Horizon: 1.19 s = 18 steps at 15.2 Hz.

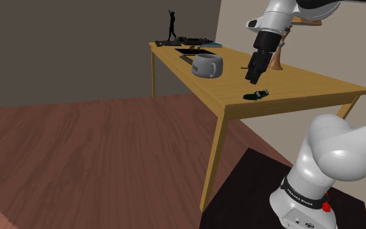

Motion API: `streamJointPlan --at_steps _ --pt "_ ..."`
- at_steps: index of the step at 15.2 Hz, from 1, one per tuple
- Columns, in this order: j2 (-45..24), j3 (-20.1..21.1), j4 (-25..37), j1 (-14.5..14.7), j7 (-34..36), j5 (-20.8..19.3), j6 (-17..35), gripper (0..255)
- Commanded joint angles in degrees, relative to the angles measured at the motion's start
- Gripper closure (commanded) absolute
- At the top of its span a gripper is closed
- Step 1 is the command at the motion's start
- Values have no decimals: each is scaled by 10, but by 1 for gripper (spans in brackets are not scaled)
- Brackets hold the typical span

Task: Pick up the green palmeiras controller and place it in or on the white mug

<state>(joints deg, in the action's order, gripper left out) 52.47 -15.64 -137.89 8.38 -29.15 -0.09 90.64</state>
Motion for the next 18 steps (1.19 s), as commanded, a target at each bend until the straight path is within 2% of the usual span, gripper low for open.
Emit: streamJointPlan --at_steps 1,6,13,14,18 --pt "5 -9 -16 3 -14 0 11 0" --pt "12 -8 -56 2 -14 0 43 0" --pt "12 -8 -56 2 -14 0 43 0" --pt "12 -8 -56 2 -14 0 43 255" --pt "12 -8 -56 1 -14 0 43 255"
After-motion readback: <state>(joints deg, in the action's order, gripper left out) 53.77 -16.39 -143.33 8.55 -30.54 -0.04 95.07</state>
